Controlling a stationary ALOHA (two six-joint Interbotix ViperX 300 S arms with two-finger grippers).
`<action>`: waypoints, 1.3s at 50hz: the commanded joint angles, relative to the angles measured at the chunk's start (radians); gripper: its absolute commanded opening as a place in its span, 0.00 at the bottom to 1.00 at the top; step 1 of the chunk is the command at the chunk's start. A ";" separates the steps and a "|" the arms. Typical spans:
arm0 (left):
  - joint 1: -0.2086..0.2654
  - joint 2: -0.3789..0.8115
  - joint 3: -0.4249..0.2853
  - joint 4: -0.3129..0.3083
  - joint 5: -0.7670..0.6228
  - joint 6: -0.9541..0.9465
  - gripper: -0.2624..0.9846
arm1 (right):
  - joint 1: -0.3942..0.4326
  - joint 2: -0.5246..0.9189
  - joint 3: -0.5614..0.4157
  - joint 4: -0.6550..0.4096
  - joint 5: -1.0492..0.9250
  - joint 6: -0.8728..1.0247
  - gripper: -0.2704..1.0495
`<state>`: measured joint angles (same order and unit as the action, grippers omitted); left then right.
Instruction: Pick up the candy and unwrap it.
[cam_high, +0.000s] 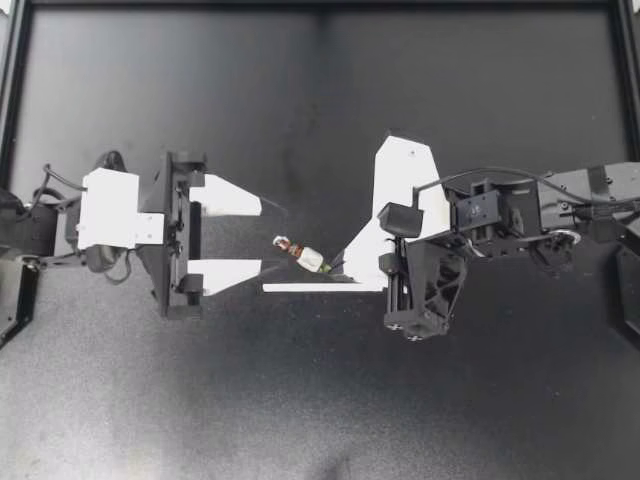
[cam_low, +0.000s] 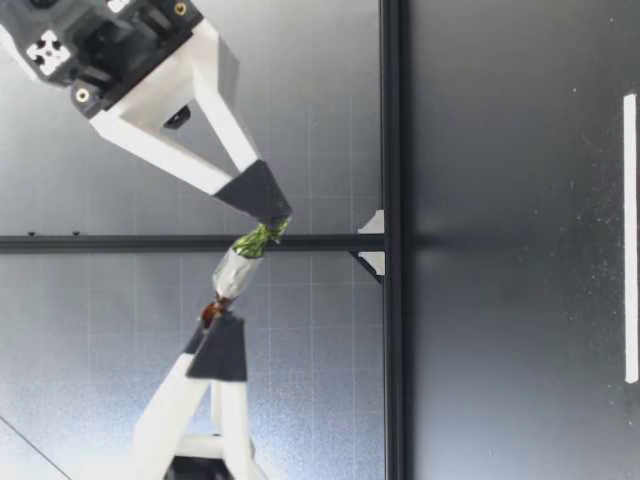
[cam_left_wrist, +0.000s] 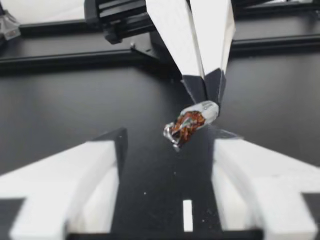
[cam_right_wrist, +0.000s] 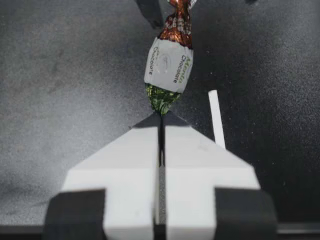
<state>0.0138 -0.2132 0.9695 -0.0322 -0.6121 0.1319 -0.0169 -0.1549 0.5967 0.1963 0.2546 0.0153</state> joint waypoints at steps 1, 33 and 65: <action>-0.002 -0.008 -0.021 0.006 -0.006 0.002 0.49 | 0.006 -0.009 -0.025 -0.002 -0.009 0.000 0.09; -0.005 -0.049 0.014 0.025 -0.020 -0.006 0.08 | 0.006 -0.021 0.020 -0.002 -0.003 0.008 0.09; -0.011 -0.049 0.028 0.025 -0.021 -0.034 0.08 | 0.006 -0.051 0.058 -0.006 -0.002 -0.002 0.08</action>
<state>0.0046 -0.2439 1.0048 -0.0092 -0.6243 0.0997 -0.0107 -0.1795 0.6657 0.1948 0.2562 0.0169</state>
